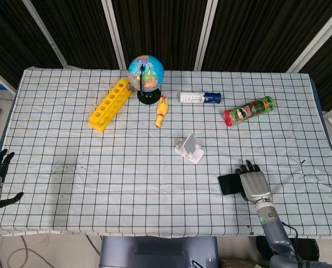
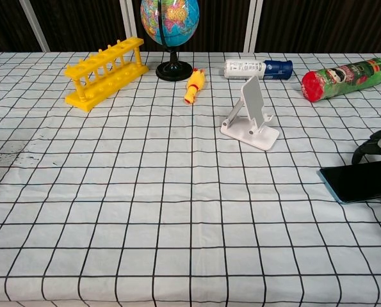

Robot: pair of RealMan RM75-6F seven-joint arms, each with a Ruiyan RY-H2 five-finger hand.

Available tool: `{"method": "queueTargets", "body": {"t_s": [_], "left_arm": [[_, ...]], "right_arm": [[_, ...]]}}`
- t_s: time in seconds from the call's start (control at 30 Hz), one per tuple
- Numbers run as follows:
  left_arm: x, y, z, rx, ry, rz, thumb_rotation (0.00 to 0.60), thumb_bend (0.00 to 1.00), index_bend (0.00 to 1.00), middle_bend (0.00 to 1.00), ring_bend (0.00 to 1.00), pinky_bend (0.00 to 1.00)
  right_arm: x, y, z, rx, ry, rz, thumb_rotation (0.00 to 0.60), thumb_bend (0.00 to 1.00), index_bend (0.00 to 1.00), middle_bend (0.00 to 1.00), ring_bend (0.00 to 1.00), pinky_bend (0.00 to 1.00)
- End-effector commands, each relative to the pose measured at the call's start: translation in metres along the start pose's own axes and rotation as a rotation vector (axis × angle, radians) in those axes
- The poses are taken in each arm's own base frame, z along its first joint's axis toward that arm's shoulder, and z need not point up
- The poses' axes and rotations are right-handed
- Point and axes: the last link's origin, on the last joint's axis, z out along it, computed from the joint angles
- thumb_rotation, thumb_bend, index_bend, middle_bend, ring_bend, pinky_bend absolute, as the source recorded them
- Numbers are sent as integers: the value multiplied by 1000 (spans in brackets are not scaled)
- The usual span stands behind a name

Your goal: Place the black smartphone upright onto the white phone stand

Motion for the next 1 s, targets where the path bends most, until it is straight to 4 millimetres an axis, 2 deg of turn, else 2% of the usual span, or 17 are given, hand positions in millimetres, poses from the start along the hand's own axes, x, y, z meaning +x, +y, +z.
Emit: {"method": "queueTargets", "body": {"t_s": [0.03, 0.23, 0.4, 0.67, 1.0], "left_arm": [[0, 0, 0, 0, 0, 0, 600, 14, 0, 0, 0, 0], [0, 0, 0, 4, -1, -3, 600, 14, 0, 0, 0, 0], [0, 0, 0, 6, -2, -4, 600, 14, 0, 0, 0, 0], [0, 0, 0, 7, -4, -5, 600, 15, 0, 0, 0, 0], [0, 0, 0, 7, -4, -7, 600, 14, 0, 0, 0, 0]], "right_arm": [[0, -1, 0, 3, 3, 0, 600, 280, 376, 306, 41, 162], [-1, -1, 0, 7, 9, 6, 600, 355, 597, 518, 146, 162], [-1, 0, 0, 11, 14, 14, 600, 400, 663, 616, 208, 164], [4, -1, -3, 20, 34, 50, 600, 409, 701, 665, 251, 168], [21, -4, -6, 18, 45, 193, 600, 451, 737, 686, 265, 179]]}}
